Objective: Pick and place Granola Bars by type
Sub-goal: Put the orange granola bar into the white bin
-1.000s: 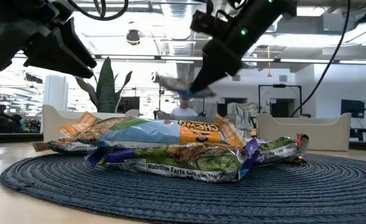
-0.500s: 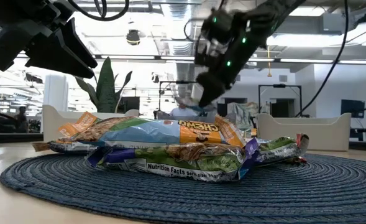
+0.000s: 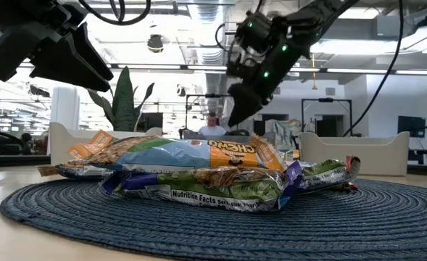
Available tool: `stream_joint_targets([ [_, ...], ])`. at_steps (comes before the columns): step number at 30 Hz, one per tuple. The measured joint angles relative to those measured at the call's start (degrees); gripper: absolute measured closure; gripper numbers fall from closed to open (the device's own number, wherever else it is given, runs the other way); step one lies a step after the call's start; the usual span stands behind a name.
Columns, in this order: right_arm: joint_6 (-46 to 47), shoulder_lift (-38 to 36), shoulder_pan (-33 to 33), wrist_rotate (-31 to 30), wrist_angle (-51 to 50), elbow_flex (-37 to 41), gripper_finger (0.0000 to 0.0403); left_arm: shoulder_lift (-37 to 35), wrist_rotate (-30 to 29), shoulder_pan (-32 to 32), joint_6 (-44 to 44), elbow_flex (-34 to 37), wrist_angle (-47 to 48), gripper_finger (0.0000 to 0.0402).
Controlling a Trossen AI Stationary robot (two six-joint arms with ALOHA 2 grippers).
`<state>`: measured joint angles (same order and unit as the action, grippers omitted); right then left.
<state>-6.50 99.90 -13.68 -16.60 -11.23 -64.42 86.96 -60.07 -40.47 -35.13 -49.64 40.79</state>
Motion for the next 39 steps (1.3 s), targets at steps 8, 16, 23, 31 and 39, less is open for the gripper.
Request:
stream_joint_targets([
  [8,-3.17,-6.79,6.95,-0.15,-1.77,-0.05,0.0169,0.02,9.41,0.00,-2.30,2.23,-3.13,0.0214],
  [16,-4.65,-15.20,13.32,-0.35,3.44,8.92,0.0182,0.02,15.00,0.66,-0.21,4.61,-14.64,0.0214],
  [23,-4.55,-25.39,18.28,-0.18,16.57,23.38,0.0191,0.03,19.38,4.54,4.45,7.51,-26.62,0.0214],
  [31,-5.47,-34.85,25.19,-0.27,26.45,34.03,0.0192,0.04,25.44,8.36,6.33,13.46,-40.02,0.0214],
  [39,-6.20,-36.70,30.66,-3.13,26.80,35.74,0.0195,0.73,31.78,11.07,6.51,15.74,-46.68,0.0214],
])
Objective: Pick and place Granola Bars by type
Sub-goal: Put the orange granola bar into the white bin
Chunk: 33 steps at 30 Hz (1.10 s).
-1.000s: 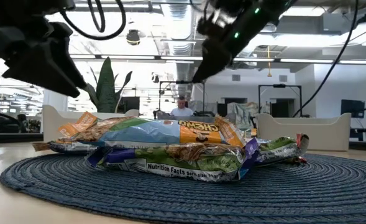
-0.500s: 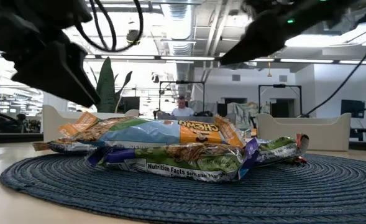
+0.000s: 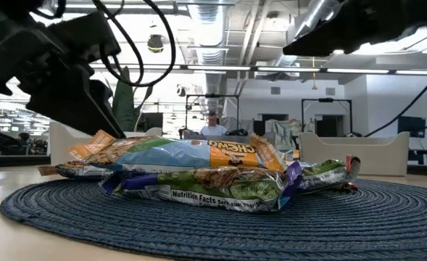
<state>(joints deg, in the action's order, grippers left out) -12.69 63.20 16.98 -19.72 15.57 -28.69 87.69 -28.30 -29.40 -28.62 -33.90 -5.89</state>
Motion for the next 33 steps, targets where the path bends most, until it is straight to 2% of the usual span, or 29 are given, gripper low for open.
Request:
stream_joint_targets([
  [9,-0.89,0.00,1.02,-0.13,0.11,0.00,0.0203,5.31,4.13,1.60,-0.44,0.08,-1.68,0.0214],
  [17,-0.87,0.02,1.02,-0.11,0.09,0.00,0.0213,5.39,4.07,2.02,-0.29,0.08,-0.68,0.0223],
  [21,-0.87,0.04,1.02,-0.11,-0.02,0.00,0.0218,5.39,4.07,2.02,0.65,0.08,-0.87,0.0258],
  [29,-0.85,0.50,1.02,0.02,-0.10,0.00,0.0226,4.83,3.41,2.02,4.25,0.05,-1.50,0.0357],
  [33,-0.85,0.71,1.00,0.10,-0.15,0.00,0.0228,3.29,-0.47,2.01,7.31,-0.18,-1.56,0.0367],
])
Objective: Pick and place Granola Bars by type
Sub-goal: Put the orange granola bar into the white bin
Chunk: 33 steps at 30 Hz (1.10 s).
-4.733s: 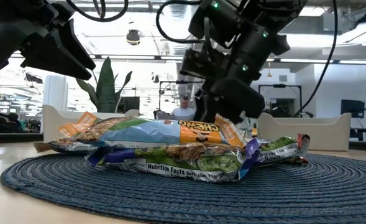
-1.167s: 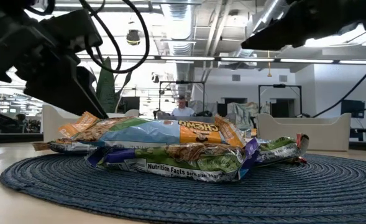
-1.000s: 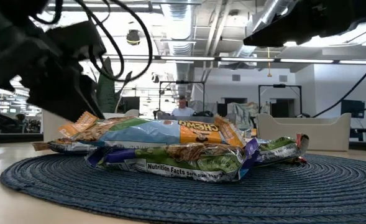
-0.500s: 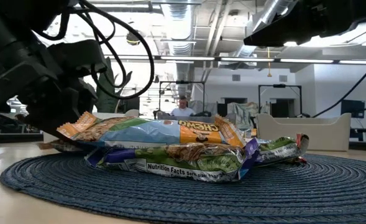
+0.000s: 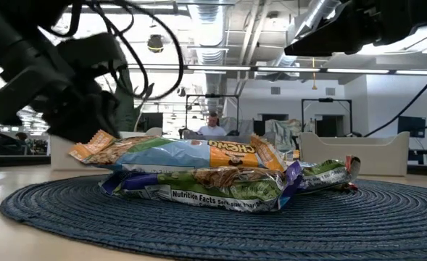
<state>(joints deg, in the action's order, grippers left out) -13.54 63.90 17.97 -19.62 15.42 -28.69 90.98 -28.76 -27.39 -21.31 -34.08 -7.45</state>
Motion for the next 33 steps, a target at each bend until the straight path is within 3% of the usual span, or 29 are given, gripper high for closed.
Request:
stream_joint_targets([
  [5,0.02,0.17,-0.02,0.00,0.05,0.00,0.0226,-3.19,-10.38,-0.14,6.05,-3.32,4.56,0.0342],
  [10,0.49,0.17,-0.02,0.02,-0.02,0.00,0.0227,-7.20,-26.34,0.08,7.74,-8.28,19.93,0.0334],
  [13,0.61,0.17,-0.04,0.02,-0.41,0.00,0.0229,-9.23,-32.36,0.96,5.22,-10.21,30.10,0.0333],
  [18,2.54,0.17,-0.04,0.27,-1.49,0.00,0.0230,-12.39,-33.35,4.29,-2.25,-10.56,46.67,0.0332],
  [24,12.13,0.17,-0.09,0.29,-6.25,0.00,0.0230,-12.60,-30.45,9.56,-18.10,-10.55,65.92,0.0330],
  [28,17.13,0.58,-0.06,0.26,-6.89,0.00,0.0230,-12.59,-28.16,11.12,-20.04,-10.54,68.33,0.0314],
  [33,19.13,5.51,0.75,0.26,-5.42,-0.04,0.0230,-12.59,-31.33,11.80,-20.27,-10.54,68.17,0.0260],
])
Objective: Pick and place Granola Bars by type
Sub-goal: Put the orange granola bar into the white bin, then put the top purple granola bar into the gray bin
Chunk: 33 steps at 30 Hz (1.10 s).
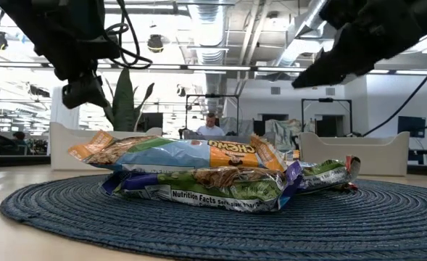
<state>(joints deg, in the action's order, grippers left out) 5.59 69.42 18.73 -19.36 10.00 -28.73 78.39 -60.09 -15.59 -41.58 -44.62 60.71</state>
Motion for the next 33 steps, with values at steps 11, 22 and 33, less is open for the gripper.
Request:
stream_joint_targets([
  [11,1.39,17.56,-0.49,0.04,6.56,-3.46,0.0230,0.02,-2.04,-3.97,-0.19,0.00,-7.95,0.0186],
  [22,-11.39,28.34,-1.29,7.98,6.44,-12.29,0.0230,0.04,-8.02,-14.66,2.88,0.00,-15.68,0.0184],
  [33,-12.98,36.80,-5.35,14.22,-4.44,-21.40,0.0230,0.04,-10.44,-16.92,2.40,0.00,-15.65,0.0184],
])
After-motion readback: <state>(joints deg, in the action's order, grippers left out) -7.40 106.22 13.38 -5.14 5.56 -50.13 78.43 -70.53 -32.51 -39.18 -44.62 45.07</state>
